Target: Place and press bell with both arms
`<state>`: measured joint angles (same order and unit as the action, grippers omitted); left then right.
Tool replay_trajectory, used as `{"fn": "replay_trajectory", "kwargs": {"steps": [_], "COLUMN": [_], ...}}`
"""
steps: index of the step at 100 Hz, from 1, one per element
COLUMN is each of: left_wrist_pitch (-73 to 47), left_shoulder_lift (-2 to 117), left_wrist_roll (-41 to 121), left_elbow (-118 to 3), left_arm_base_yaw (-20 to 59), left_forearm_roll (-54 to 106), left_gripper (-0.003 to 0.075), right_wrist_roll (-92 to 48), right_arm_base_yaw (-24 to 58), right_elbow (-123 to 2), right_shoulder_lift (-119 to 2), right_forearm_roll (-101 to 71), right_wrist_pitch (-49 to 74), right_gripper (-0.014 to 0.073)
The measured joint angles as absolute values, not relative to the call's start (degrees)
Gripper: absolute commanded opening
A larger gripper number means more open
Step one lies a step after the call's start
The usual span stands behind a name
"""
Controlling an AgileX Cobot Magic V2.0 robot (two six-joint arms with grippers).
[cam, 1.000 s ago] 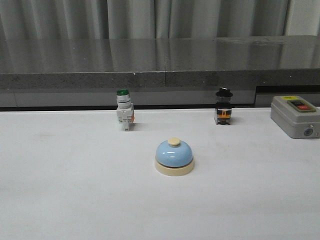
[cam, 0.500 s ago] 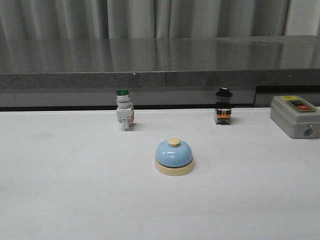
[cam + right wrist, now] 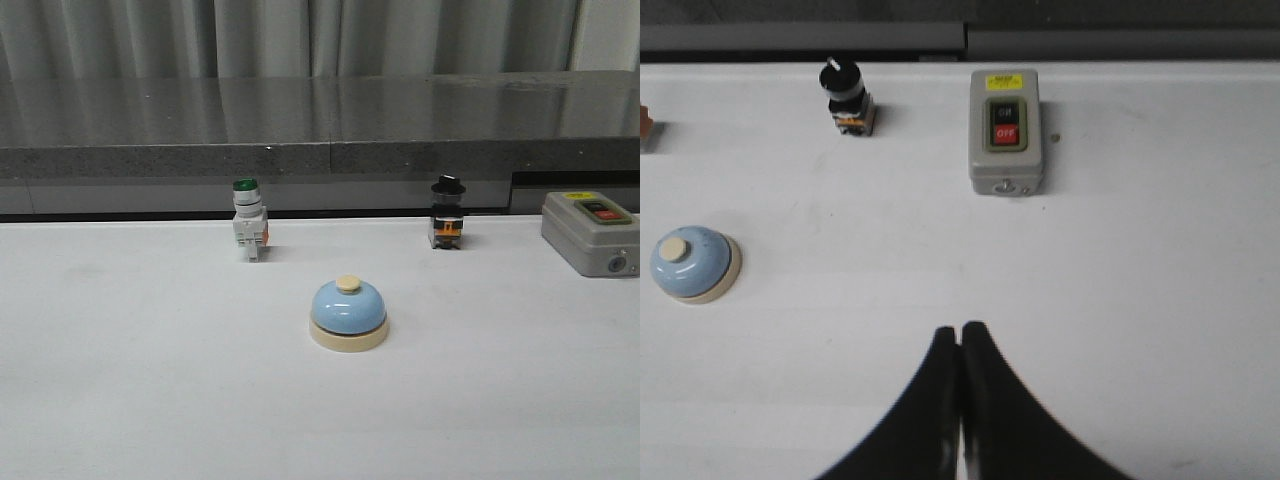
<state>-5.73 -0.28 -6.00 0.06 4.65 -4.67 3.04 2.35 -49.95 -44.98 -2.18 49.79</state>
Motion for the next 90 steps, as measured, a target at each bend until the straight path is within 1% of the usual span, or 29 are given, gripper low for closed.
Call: {"fn": "replay_trajectory", "kwargs": {"steps": [14,23,43,65,90], "left_wrist_pitch": [-5.73,-5.73,-5.73,-5.73,-5.73], "left_shoulder_lift": [-0.28,-0.28,-0.28,-0.28,-0.28], "left_wrist_roll": [-6.0,-6.0,-6.0,-6.0,-6.0], "left_elbow": [0.06,0.06,0.06,0.06,0.06], "left_arm_base_yaw": [4.65,4.65,4.65,4.65,4.65], "left_forearm_roll": [-4.67,-4.67,-4.67,-4.67,-4.67], "left_gripper": [-0.002,-0.002,-0.002,-0.002,-0.002], "right_wrist_roll": [1.95,0.0,-1.45,-1.51,-1.6], "right_arm_base_yaw": [2.48,4.1,11.71,20.55,26.21], "right_elbow": [-50.08,-50.08,-52.08,-58.38,-68.06], "right_shoulder_lift": [-50.85,-54.99,-65.58,-78.19,-92.17], "right_forearm_roll": [-5.53,-7.26,-8.21,-8.52,-8.66], "right_wrist_pitch": [49.62,49.03,47.33,43.85,42.82], "right_gripper": [-0.006,-0.006,-0.006,-0.006,-0.006]}}
